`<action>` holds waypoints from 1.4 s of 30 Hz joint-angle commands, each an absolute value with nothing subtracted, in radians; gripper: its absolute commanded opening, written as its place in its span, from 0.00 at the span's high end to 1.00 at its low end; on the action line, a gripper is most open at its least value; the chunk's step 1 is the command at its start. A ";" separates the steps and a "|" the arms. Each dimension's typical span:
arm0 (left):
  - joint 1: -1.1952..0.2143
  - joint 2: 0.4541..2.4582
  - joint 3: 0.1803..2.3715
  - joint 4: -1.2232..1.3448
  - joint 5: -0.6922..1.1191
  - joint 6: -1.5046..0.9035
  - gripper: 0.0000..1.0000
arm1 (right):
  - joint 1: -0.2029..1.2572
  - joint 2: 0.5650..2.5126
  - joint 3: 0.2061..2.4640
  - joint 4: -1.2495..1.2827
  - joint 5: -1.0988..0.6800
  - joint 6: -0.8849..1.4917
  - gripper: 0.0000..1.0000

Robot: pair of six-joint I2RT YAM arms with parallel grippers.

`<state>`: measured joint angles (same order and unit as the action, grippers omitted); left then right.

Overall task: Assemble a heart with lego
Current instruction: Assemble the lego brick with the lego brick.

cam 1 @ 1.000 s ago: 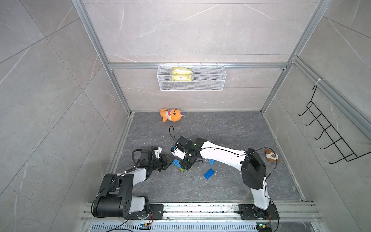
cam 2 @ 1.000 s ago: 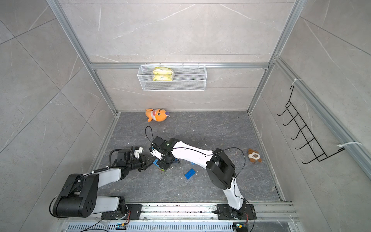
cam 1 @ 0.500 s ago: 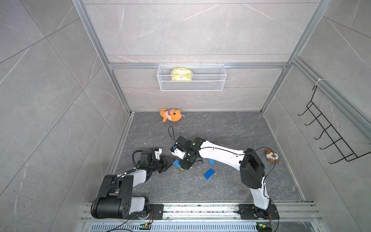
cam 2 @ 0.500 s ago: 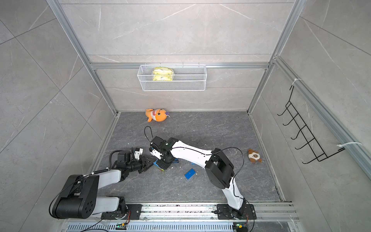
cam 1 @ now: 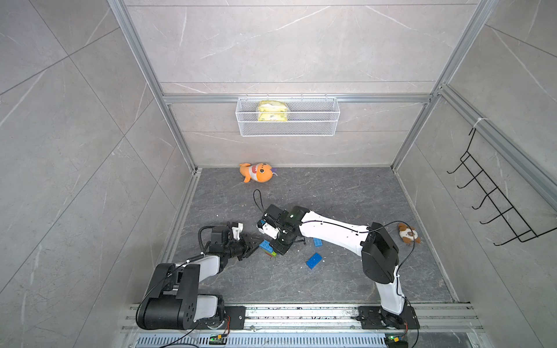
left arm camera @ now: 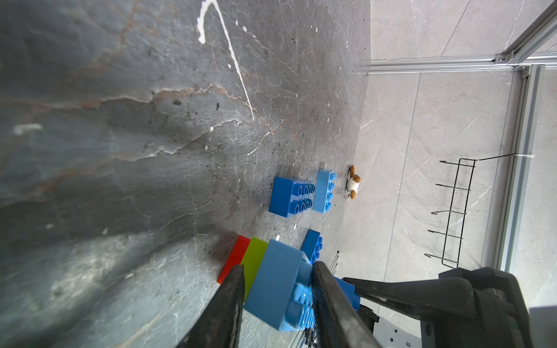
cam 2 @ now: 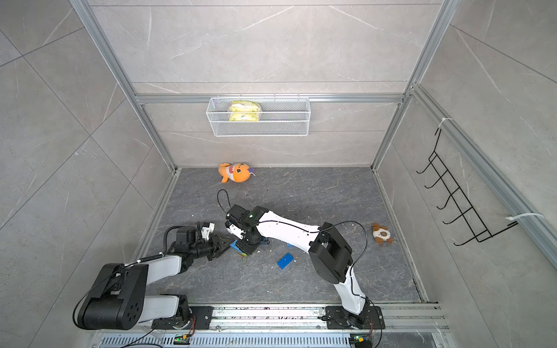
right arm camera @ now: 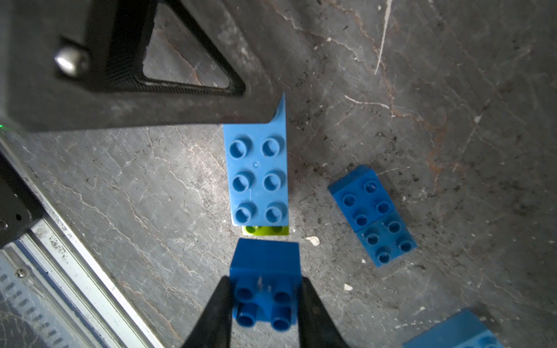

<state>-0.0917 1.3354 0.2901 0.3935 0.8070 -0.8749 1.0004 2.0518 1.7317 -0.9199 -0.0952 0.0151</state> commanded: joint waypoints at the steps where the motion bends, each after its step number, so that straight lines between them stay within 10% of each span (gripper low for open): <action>1: -0.097 1.316 0.285 0.403 0.832 -0.876 0.60 | 1.006 2.088 1.748 -0.948 -0.109 0.029 0.79; 42: -0.104 1.310 0.265 0.407 0.815 -0.875 0.61 | 0.999 2.320 1.955 -1.138 -0.128 0.043 0.78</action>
<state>-0.0986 1.3243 0.2821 0.3981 0.8062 -0.8757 1.0000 2.2379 1.9495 -1.0988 -0.1272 0.0193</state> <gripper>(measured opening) 0.389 0.325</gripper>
